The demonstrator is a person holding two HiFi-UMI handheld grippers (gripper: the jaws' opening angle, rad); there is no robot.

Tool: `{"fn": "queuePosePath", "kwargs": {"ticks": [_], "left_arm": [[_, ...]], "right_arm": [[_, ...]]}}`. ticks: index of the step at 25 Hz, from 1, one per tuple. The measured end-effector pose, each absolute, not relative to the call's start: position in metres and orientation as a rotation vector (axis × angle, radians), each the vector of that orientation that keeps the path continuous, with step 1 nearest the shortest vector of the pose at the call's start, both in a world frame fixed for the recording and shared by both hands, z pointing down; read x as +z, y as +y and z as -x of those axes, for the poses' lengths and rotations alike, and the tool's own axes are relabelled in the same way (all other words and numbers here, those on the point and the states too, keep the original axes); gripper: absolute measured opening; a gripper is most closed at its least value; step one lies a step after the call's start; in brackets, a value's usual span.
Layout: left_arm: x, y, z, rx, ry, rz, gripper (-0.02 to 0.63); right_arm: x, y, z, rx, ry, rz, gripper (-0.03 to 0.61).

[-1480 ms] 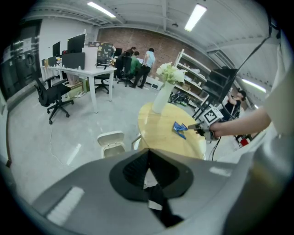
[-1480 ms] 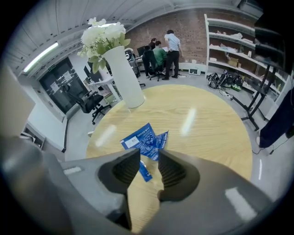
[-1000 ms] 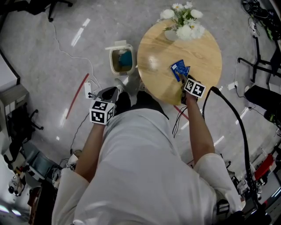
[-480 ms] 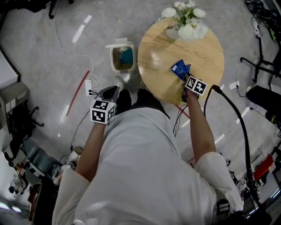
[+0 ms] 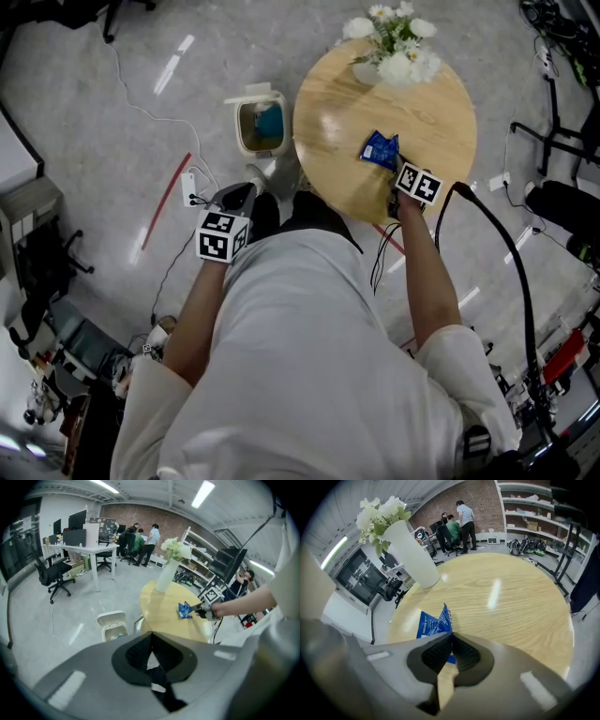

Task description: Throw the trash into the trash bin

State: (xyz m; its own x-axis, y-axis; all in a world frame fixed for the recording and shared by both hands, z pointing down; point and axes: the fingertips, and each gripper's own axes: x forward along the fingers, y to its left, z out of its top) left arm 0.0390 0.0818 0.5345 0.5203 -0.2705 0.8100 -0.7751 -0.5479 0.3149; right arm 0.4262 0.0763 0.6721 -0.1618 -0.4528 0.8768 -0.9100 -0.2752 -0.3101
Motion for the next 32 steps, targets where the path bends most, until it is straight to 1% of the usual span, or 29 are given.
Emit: {"fn": "queuePosePath", "kwargs": {"ticks": [14,32], "left_arm": [[0.523,0.076,-0.018,0.908,-0.865,-2.123,0.003],[0.508,0.084,0.045,0.79,-0.978,-2.12,0.004]], "right_arm": [[0.637,0.071,-0.395,1.365,-1.617,-1.687,0.006],[0.608,0.075,-0.302,1.297,-1.715,-1.563,0.006]]}}
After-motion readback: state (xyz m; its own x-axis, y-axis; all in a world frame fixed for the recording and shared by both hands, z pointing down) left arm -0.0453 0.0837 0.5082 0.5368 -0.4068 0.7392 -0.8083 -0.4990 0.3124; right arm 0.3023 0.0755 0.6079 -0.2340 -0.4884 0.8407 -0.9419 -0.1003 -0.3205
